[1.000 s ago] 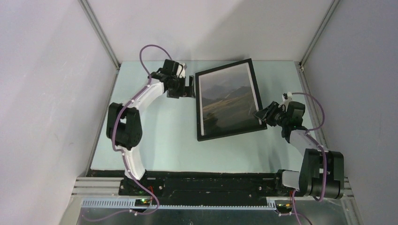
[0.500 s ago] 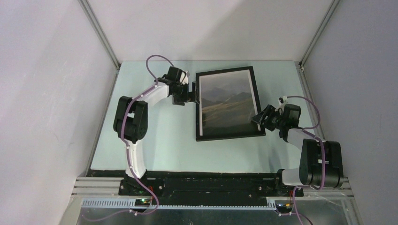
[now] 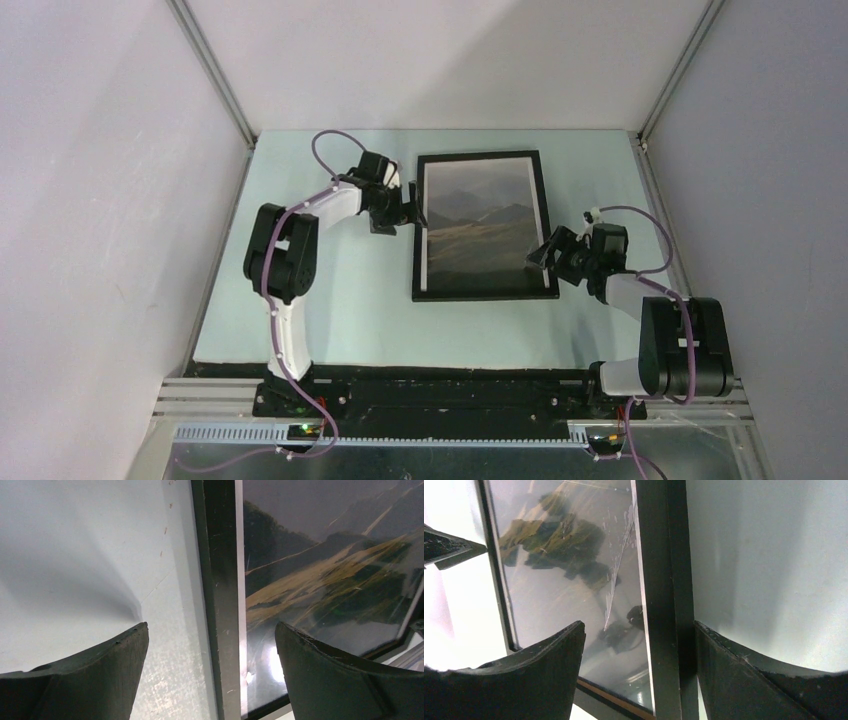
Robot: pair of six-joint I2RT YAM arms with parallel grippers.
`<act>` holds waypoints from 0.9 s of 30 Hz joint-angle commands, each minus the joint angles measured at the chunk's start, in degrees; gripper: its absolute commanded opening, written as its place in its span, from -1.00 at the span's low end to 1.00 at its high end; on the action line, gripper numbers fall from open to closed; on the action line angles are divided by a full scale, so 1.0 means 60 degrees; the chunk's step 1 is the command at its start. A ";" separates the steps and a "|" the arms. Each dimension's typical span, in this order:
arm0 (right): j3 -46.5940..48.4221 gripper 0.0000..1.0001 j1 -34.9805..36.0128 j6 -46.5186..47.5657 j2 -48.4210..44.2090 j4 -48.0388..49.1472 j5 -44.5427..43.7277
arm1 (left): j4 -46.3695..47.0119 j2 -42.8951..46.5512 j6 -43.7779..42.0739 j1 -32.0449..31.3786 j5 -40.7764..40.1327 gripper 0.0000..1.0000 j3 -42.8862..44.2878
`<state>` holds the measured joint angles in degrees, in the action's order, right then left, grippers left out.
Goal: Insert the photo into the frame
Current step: Turn over the photo frame at the center of the board.
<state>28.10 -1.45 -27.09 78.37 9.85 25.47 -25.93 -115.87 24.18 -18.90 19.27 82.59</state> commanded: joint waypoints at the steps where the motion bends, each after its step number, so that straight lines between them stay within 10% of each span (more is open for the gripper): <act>1: 0.0403 0.64 0.0217 0.0121 0.0142 0.0167 -0.0463 | 0.0451 -0.0298 0.0452 -0.0109 0.0406 0.99 0.0005; 27: 0.2266 0.71 0.2290 0.1201 0.1323 -0.1302 -0.1580 | 0.1155 0.0822 0.1149 -0.0324 0.0390 0.97 -0.1911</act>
<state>38.92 9.50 -21.67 86.04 0.82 14.09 -15.27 -114.06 30.17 -19.90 22.68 75.16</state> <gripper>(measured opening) 0.858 0.991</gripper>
